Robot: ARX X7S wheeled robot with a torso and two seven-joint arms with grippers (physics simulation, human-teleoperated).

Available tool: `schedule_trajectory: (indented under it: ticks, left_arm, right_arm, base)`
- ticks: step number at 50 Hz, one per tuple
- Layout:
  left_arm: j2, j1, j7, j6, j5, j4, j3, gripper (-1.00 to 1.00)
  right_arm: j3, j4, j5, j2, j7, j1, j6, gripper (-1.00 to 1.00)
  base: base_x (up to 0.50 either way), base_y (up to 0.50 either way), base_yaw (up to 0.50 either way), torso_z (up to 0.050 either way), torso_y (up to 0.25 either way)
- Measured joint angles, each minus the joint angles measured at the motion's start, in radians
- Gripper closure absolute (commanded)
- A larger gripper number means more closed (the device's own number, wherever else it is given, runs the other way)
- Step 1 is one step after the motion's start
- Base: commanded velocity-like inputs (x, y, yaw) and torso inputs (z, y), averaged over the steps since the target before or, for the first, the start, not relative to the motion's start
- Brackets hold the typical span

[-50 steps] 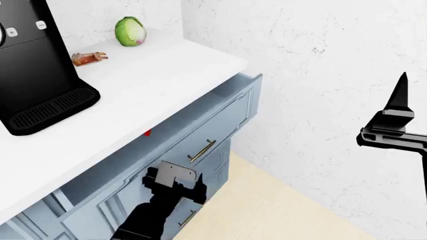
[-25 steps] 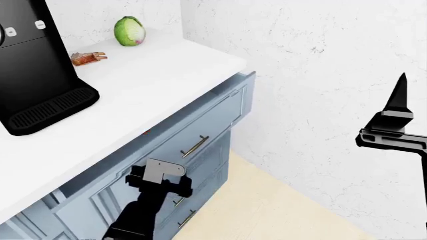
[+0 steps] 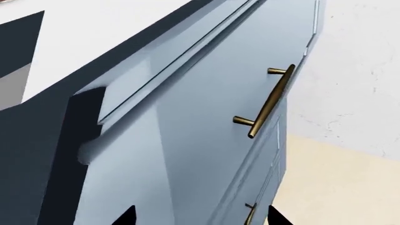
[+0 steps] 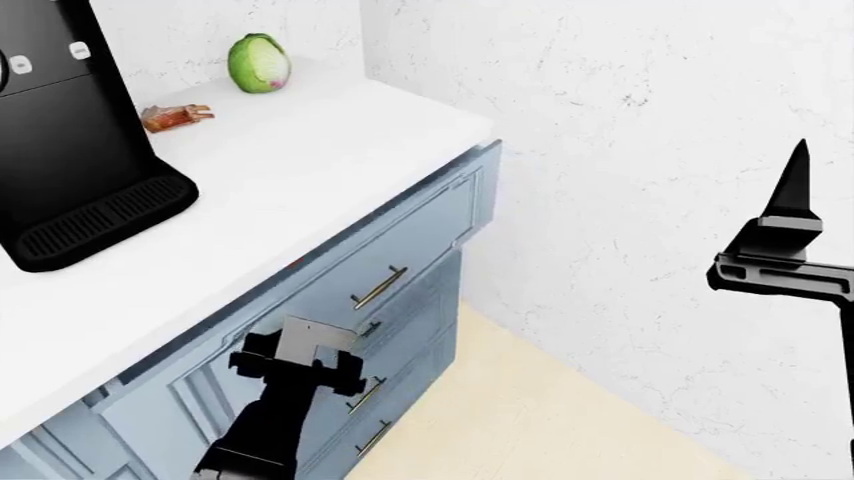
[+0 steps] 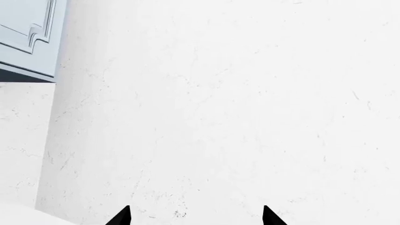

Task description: Close the right drawer.

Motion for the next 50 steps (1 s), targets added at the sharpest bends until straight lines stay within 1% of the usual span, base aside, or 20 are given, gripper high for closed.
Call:
schedule_trajectory:
  ticks: [18, 31, 41, 50]
  left_arm:
    - [-0.028, 0.003, -0.159, -0.06, 0.037, -0.007, -0.026, -1.0]
    - [-0.053, 0.001, -0.299, -0.156, 0.059, -0.011, 0.007, -1.0]
    - [-0.064, -0.005, -0.362, -0.233, 0.047, -0.01, 0.031, -1.0]
    - [-0.07, -0.009, -0.417, -0.28, 0.033, -0.011, 0.029, -1.0]
  right_arm:
    - [0.006, -0.01, 0.001, 0.006, 0.003, -0.001, 0.005, -1.0]
    - [0.006, -0.015, -0.007, 0.009, 0.008, -0.009, 0.001, -1.0]
    - [0.007, -0.022, -0.011, 0.013, 0.014, -0.013, 0.002, -1.0]
    - [0.01, -0.034, -0.014, 0.02, 0.02, -0.015, 0.006, -1.0]
  base:
    - [0.0, 0.0, 0.0, 0.0, 0.0]
    - [0.0, 0.0, 0.0, 0.0, 0.0]
    - [0.0, 0.0, 0.0, 0.0, 0.0]
    - [0.0, 0.0, 0.0, 0.0, 0.0]
